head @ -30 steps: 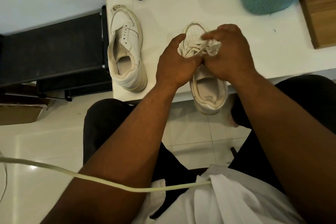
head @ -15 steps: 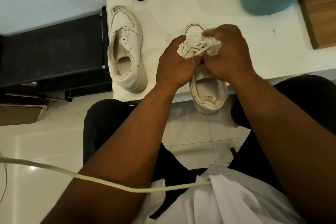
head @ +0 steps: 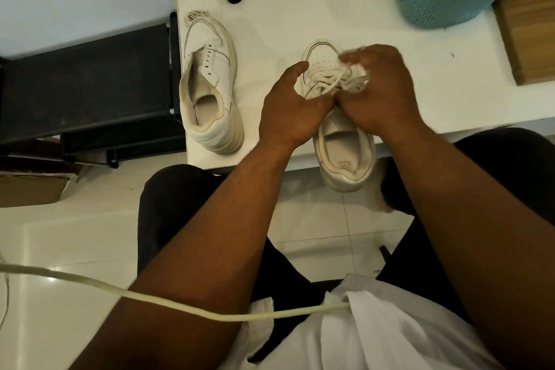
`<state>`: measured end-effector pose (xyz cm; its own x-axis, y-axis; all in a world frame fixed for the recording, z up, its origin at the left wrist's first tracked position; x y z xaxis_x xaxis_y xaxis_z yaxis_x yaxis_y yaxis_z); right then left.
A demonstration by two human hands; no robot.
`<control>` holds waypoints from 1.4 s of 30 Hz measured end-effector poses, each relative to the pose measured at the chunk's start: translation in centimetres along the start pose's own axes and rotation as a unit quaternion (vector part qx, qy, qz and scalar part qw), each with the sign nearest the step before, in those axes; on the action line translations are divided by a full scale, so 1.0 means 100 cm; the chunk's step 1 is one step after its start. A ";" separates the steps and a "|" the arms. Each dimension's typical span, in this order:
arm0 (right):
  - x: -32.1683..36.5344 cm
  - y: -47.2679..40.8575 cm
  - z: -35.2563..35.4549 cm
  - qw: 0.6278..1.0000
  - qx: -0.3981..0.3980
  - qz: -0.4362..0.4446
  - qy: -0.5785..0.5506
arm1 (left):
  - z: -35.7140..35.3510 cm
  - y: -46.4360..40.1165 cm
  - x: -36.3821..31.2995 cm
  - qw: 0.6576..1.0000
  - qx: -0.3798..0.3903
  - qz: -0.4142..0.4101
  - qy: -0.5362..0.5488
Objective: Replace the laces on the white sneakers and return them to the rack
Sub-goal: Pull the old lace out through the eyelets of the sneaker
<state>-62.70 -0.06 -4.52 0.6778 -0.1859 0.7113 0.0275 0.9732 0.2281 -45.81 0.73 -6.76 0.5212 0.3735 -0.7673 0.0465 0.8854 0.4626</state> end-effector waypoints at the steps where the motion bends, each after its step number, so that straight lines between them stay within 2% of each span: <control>1: 0.002 0.001 -0.004 1.000 0.009 0.000 0.008 | 0.001 -0.001 0.000 1.000 -0.002 -0.002 0.001; 3: 0.003 0.002 -0.002 1.000 -0.008 0.003 0.008 | 0.001 -0.001 -0.001 1.000 -0.004 -0.006 0.001; 6: 0.004 0.003 0.015 0.997 -0.076 -0.002 -0.012 | 0.001 -0.001 -0.001 1.000 0.001 -0.006 -0.006; 12: -0.039 0.002 0.039 0.953 -0.195 -0.131 -0.190 | -0.001 -0.001 0.002 1.000 0.002 -0.001 0.004; 15: -0.033 0.005 0.033 0.967 -0.166 -0.127 -0.145 | -0.001 -0.001 0.001 1.000 0.005 0.000 0.006; 18: -0.009 0.004 0.012 0.996 -0.050 -0.049 -0.056 | -0.002 0.000 -0.002 1.000 0.001 -0.001 0.009; 21: 0.000 0.004 -0.002 0.999 0.015 -0.047 -0.001 | 0.000 0.001 -0.003 1.000 -0.005 -0.002 0.013; 28: 0.003 0.004 0.011 0.997 -0.057 -0.033 0.037 | 0.000 0.002 -0.006 1.000 -0.005 -0.004 -0.008; 30: 0.000 0.004 0.020 0.994 -0.108 -0.035 0.009 | 0.001 0.001 -0.005 1.000 -0.007 -0.006 -0.011; 34: -0.026 0.002 0.042 0.969 -0.196 -0.109 -0.105 | 0.002 0.003 -0.008 1.000 -0.008 -0.021 -0.014; 38: -0.043 -0.002 0.028 0.955 -0.145 -0.163 -0.201 | 0.003 0.002 -0.012 0.999 0.008 -0.039 -0.018; 42: -0.030 -0.001 0.027 0.973 -0.125 -0.126 -0.150 | 0.008 0.002 -0.012 0.998 0.006 -0.041 -0.049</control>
<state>-66.72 0.06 -4.88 0.3828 -0.4166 0.8246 0.3679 0.8875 0.2775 -45.73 0.28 -5.40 0.5966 0.2698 -0.7558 0.1025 0.9085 0.4052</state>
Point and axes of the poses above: each hand's wrist, its own y-axis away from the middle knuckle, its own z-axis out of the back of the hand, x = y × z, the point moved 8 cm from there along -y, towards the middle knuckle, and after that the axes turned 9 degrees about x, right-handed, at the moved point
